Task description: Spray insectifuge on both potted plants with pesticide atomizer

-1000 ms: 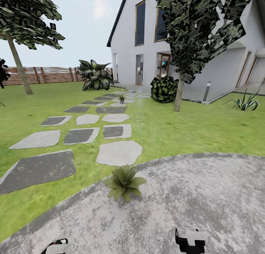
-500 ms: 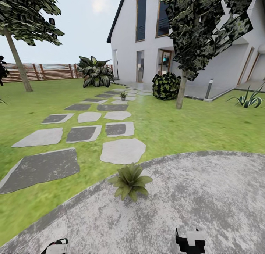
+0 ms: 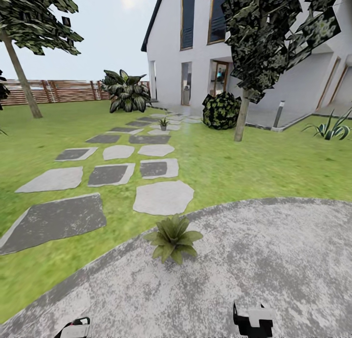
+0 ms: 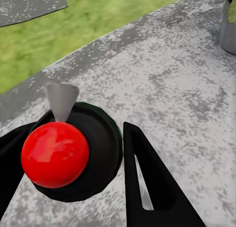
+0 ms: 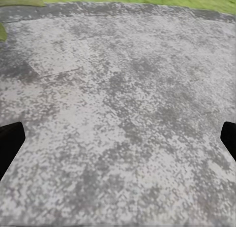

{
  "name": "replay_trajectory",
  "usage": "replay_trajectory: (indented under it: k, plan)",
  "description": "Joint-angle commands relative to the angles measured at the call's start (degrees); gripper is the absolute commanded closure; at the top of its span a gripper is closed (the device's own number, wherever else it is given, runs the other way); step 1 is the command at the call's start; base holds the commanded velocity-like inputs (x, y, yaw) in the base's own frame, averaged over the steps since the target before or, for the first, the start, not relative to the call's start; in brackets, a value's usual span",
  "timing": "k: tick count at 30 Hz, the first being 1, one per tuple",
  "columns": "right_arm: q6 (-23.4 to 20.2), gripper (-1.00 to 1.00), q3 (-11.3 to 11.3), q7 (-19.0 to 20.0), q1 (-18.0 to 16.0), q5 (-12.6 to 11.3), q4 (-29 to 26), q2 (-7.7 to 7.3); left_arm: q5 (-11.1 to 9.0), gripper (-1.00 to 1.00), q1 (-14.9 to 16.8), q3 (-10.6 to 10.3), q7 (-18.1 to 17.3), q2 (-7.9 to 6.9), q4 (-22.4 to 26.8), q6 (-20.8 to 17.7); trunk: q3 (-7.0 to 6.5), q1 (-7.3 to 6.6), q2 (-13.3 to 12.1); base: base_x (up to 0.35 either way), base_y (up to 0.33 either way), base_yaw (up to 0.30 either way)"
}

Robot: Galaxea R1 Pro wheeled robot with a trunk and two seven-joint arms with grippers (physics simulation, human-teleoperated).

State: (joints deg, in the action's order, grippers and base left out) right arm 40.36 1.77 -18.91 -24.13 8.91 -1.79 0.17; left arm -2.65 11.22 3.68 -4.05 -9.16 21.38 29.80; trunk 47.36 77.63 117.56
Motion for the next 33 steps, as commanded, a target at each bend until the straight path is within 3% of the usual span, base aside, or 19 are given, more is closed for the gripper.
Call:
replay_trajectory:
  k: [1,13,20,33]
  plan:
    - [-0.02,-1.00,0.16,-0.60,-0.04,0.50,0.07,0.01,-0.30,1.00,0.03,0.24,-0.44,0.02,-0.03,0.11,0.15,-0.01,0.02,0.000,0.000,0.000]
    - [-0.01,-1.00,0.16,-0.60,-0.04,0.50,0.07,0.04,-0.42,1.00,0.03,0.24,-0.44,0.02,-0.09,0.08,1.24,-0.01,0.02,-0.002,0.001,0.000]
    - [0.00,-1.00,0.16,-0.56,-0.04,0.50,0.10,0.01,-0.43,1.00,0.03,0.22,-0.44,0.02,-0.09,0.08,1.88,-0.01,0.02,-0.169,0.160,-0.017]
    - [-0.02,-1.00,0.16,-0.51,-0.04,0.50,0.12,0.01,-0.35,1.00,0.03,0.19,-0.44,0.02,-0.07,0.09,2.67,-0.01,0.02,-0.207,0.239,-0.211]
